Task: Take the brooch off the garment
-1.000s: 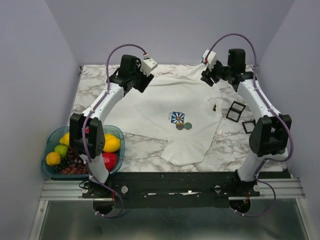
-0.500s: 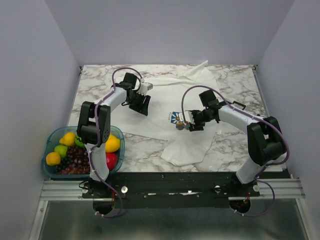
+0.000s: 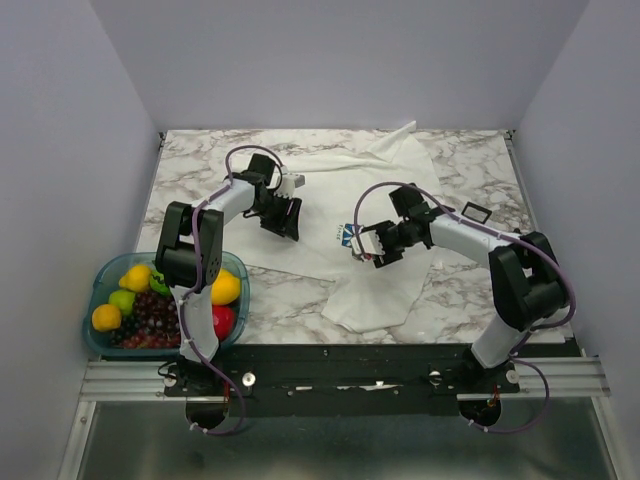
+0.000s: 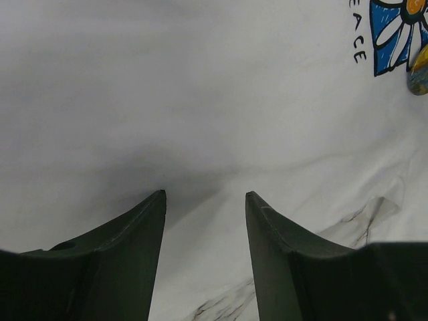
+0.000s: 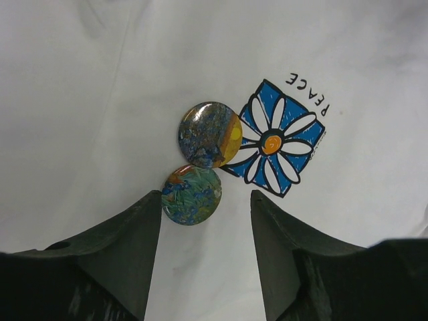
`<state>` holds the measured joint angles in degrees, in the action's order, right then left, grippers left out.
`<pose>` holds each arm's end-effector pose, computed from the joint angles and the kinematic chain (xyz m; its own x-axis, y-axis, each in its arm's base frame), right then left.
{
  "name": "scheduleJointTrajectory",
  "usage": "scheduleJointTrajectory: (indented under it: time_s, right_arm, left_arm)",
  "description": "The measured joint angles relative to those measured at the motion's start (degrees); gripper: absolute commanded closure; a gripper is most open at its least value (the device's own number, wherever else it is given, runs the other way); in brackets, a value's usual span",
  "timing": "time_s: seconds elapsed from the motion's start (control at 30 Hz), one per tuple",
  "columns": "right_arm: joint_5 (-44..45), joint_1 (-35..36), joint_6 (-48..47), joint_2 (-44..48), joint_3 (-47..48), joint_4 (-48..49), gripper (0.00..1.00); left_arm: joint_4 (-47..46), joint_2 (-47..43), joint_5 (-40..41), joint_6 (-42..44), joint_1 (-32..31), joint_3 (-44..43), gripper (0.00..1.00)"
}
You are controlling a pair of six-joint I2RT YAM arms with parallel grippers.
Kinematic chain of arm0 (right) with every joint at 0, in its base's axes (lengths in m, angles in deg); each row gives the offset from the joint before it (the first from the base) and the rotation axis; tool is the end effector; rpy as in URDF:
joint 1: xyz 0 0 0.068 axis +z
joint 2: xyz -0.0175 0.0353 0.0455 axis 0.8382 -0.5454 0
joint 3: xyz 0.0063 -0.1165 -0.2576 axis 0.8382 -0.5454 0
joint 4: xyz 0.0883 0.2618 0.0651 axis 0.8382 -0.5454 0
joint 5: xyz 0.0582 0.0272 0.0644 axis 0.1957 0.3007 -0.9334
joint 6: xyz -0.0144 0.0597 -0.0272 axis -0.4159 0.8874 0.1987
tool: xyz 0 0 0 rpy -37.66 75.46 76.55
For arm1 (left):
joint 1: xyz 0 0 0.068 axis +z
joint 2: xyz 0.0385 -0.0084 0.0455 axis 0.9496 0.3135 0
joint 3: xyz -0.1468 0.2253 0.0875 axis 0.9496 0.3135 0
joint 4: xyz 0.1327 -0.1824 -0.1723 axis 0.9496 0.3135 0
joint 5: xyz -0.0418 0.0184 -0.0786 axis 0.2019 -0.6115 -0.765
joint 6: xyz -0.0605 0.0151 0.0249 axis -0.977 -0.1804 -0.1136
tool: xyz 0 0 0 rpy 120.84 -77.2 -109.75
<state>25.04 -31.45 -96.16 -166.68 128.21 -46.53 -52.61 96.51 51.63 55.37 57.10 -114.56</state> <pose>0.3084 0.1779 0.1628 0.5365 -0.6895 -0.4865 -0.8361 -0.3562 -0.4172 0.4164 -0.1348 0.1512 -0.8704 0.3016 -0.3892 0.4573 0.7884 -0.4116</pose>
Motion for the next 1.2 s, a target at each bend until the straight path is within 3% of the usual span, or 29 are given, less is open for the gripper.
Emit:
scheduleJointTrajectory:
  time_s: [0.5,0.77,1.2]
  right_arm:
    - [5.03,1.36,-1.07,-2.91,-0.46,0.57,0.43]
    - [6.58,1.44,2.16,-2.54,-1.92,6.08,0.57]
    - [6.82,1.44,10.58,-0.81,-2.08,11.26,0.69]
  left_arm:
    - [-0.76,-0.02,-0.81,-1.36,0.11,0.72,0.41]
    - [-0.79,-0.02,-0.81,-1.33,0.11,0.72,0.41]
    - [-0.68,-0.02,-0.81,-1.03,0.11,0.66,0.41]
